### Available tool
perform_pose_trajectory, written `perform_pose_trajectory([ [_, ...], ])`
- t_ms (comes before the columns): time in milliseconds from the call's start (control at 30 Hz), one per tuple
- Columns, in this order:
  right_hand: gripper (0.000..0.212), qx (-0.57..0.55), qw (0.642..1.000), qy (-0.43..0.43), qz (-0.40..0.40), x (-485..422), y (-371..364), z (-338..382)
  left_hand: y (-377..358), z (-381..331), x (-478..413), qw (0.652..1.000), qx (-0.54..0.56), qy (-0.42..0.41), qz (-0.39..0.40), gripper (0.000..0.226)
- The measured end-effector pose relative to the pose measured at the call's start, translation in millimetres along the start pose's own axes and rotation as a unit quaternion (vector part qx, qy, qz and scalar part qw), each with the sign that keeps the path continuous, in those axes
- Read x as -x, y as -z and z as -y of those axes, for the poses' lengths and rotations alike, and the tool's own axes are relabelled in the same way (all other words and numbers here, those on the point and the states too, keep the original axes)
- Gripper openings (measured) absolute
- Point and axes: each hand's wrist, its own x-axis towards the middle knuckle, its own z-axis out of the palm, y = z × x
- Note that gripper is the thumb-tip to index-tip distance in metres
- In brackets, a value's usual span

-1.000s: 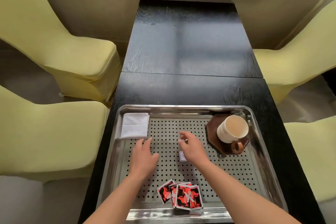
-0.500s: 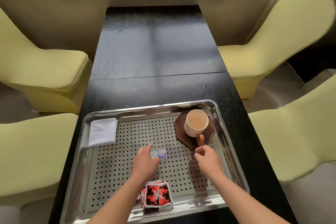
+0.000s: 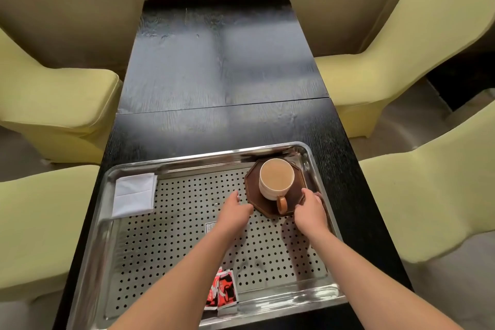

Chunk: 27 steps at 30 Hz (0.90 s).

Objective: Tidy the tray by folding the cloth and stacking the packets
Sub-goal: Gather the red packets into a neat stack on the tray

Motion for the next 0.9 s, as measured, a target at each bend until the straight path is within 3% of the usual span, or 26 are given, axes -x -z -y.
perform_pose_trajectory([
  [300,0.06,-0.016,1.0,0.007,0.019,-3.8,-5.8,-7.1,-17.7,-6.2,-20.5,0.997,0.062,0.048,0.017,0.072],
  [467,0.061,-0.003,1.0,0.017,0.022,-5.9,-7.9,-7.2,-22.5,-3.9,-18.7,0.997,0.063,0.037,0.011,0.025],
  [767,0.056,-0.029,1.0,0.011,-0.003,-4.8,-1.5,-14.5,-32.6,-8.2,-15.0,0.999,0.03,0.009,0.018,0.041],
  [900,0.056,-0.044,0.999,0.031,-0.001,3.3,4.1,-16.3,-31.0,-7.7,-14.0,0.999,0.035,0.003,0.026,0.036],
])
